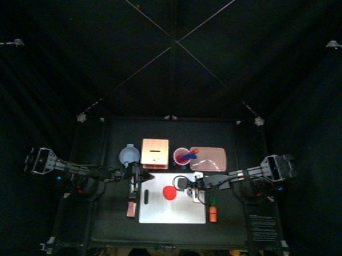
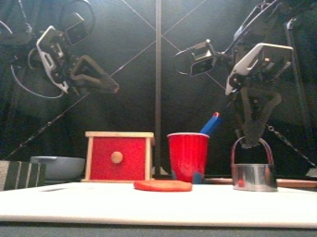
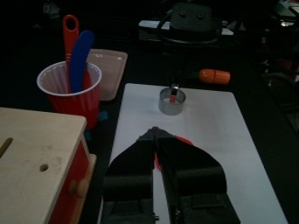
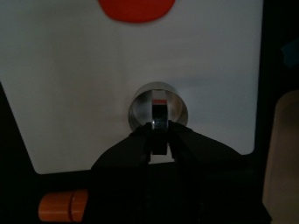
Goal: Get the cutter from the drawer then cut the dough then place the extra dough in the bowl
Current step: Cut the dough
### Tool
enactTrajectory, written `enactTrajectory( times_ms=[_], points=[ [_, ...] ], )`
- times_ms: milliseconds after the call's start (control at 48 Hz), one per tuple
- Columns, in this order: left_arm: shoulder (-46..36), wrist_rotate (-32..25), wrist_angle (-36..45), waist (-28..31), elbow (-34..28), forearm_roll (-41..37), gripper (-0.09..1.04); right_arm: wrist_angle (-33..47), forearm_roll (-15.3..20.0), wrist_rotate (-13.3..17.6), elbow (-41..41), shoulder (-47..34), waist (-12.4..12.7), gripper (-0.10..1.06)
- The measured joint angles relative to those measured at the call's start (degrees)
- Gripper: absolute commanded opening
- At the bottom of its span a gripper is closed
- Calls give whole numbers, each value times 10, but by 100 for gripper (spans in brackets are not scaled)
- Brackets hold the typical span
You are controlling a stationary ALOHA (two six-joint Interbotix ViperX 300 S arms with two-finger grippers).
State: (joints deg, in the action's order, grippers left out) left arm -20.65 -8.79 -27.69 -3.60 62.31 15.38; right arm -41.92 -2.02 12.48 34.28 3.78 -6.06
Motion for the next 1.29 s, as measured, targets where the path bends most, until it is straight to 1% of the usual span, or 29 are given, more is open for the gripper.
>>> enactTrajectory(
  times_ms=[188,333,521,708,917,1062,1188,1292],
  points=[
    [0,0,0,1,0,6,41,-1,1,-1,-3,0,-2,58],
    [0,0,0,0,0,7,41,0,0,-1,-3,0,-3,49],
    [0,-1,0,1,0,8,40,-1,1,0,-18,0,-3,48],
    [0,-3,-1,0,3,7,40,-25,-1,-1,-91,-24,-3,48],
    [-9,-3,1,3,17,7,40,-98,-4,-14,-216,-108,0,48],
    [-43,-3,1,5,45,8,40,-115,-8,-15,-296,-167,1,48],
    [-74,-4,1,13,67,8,40,-121,-9,-16,-330,-198,1,48],
    [-88,-3,1,17,76,8,40,-128,-6,-16,-334,-211,1,48]
  ],
)
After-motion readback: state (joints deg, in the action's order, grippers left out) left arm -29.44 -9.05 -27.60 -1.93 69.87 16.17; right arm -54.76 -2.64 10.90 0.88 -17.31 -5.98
